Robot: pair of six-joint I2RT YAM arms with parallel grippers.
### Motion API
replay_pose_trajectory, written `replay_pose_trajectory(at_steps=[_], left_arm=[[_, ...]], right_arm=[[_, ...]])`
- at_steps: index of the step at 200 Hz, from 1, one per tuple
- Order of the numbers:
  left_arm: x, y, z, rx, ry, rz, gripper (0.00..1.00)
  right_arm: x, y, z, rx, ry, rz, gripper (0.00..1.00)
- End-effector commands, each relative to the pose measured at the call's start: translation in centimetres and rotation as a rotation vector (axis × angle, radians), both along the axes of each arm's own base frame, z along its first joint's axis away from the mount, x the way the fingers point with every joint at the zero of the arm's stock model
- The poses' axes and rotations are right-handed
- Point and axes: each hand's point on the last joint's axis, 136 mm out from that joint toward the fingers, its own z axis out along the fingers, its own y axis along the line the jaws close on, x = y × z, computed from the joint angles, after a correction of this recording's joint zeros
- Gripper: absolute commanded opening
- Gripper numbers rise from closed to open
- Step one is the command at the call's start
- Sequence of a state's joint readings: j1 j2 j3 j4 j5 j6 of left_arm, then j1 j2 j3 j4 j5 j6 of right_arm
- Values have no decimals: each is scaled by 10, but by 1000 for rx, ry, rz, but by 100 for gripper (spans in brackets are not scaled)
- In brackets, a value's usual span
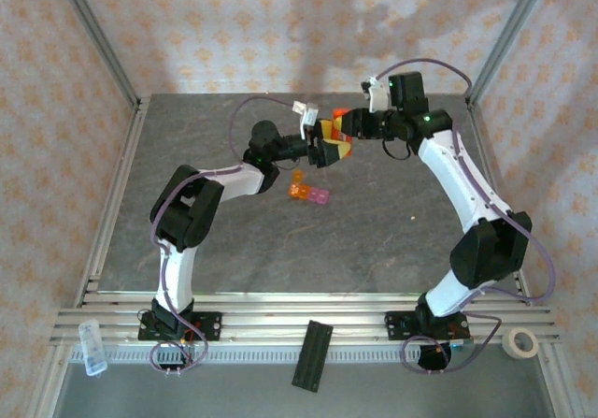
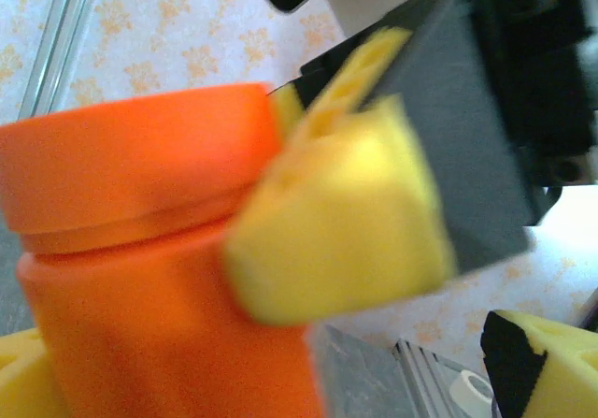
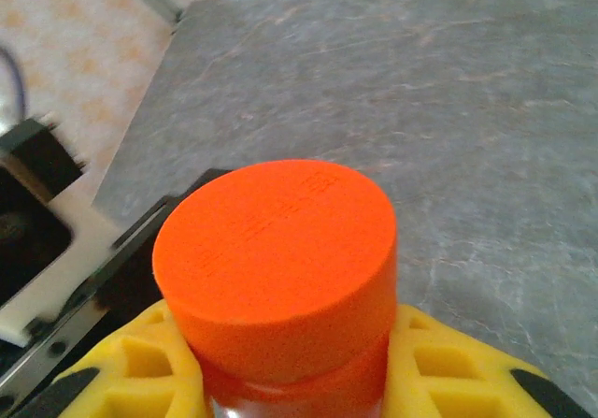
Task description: Sort the pills into containers
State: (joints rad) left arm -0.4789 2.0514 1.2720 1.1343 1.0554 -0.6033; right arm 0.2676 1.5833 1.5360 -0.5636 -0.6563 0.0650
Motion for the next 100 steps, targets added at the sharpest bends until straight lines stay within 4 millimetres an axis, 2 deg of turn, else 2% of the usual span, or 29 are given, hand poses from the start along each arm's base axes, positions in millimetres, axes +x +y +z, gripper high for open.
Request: replay_pose_trajectory(at_steps=[1,43,50,52,55,86,100], left_arm=[[-7,11,10,-17,-101,37,100],[-9,39,0,7,-97,154,100],[-6,45,-9,21,-83,189,100],[-8,48,1,11,-99,199,100],[-9,51,3,11,-105,215,100],[-5,81,-1,55,-109,384,100],[-5,93,-3,100,-117,453,100]], right_arm=[[29,-35,29,29,-153,-260,27],[38,-66,-19,-45,-188,-421,27],[38,-71,-29,-58,-199,-451,27],[38,-72,-31,-58,-205,-459,27],[38,-74,-37,-63,-205,-467,27],[34,-93,-80,-119,-222,-574,27],[32,-94,-98,-124,-202,-586,28]])
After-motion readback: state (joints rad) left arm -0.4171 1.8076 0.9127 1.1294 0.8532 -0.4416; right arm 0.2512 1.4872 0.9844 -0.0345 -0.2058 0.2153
